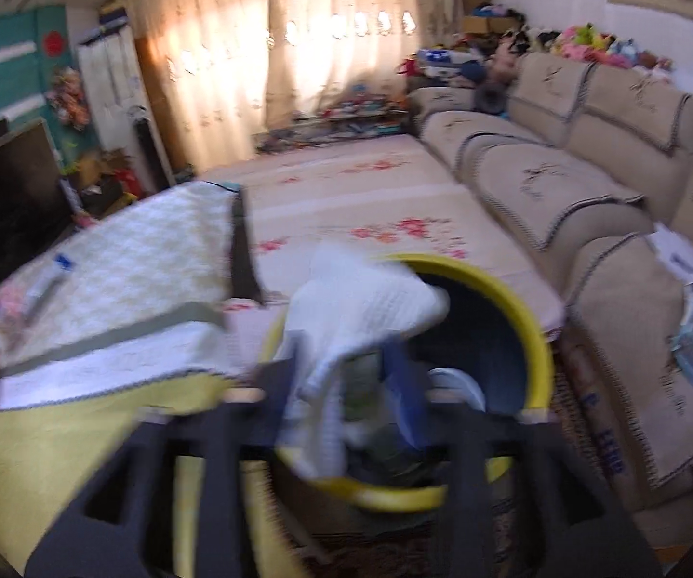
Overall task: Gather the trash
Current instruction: 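Carry the tissue to the bin and release it with the right gripper, then grasp the red snack wrapper with the left gripper and lift it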
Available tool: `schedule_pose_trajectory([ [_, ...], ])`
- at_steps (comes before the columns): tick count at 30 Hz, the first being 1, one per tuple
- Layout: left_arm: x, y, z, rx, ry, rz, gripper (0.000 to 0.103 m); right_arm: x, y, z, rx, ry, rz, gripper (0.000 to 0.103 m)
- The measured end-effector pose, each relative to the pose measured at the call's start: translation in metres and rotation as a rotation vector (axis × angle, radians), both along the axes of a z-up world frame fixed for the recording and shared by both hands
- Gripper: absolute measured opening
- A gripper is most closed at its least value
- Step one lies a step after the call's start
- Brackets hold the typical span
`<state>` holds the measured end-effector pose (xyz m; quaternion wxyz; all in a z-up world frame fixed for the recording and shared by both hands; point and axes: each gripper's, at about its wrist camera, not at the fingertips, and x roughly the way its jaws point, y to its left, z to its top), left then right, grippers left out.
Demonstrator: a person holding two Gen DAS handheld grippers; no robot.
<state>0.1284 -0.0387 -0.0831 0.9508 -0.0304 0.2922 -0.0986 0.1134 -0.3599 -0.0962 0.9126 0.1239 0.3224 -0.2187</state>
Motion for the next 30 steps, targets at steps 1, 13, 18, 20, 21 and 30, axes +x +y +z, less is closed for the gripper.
schedule_pose_trajectory([
  [1, 0.000, 0.000, 0.000, 0.002, 0.001, 0.000, 0.098, 0.001, -0.005, -0.003, -0.007, 0.004, -0.019, 0.057],
  [13, 0.019, 0.000, -0.014, 0.029, 0.038, -0.005, 0.098, -0.007, 0.000, -0.007, 0.060, -0.027, -0.005, 0.057],
  [18, 0.057, -0.004, -0.022, 0.118, 0.043, -0.109, 0.098, -0.007, 0.007, -0.003, 0.079, -0.050, 0.017, 0.057],
  [20, 0.074, -0.003, -0.023, 0.155, 0.036, -0.130, 0.098, -0.007, 0.010, -0.003, 0.079, -0.049, 0.021, 0.057],
  [21, 0.079, -0.002, -0.023, 0.160, 0.036, -0.136, 0.098, -0.007, 0.011, -0.003, 0.082, -0.050, 0.022, 0.057],
  [30, 0.146, 0.002, -0.045, 0.243, 0.116, -0.267, 0.098, 0.001, 0.019, -0.007, 0.084, -0.029, 0.039, 0.057],
])
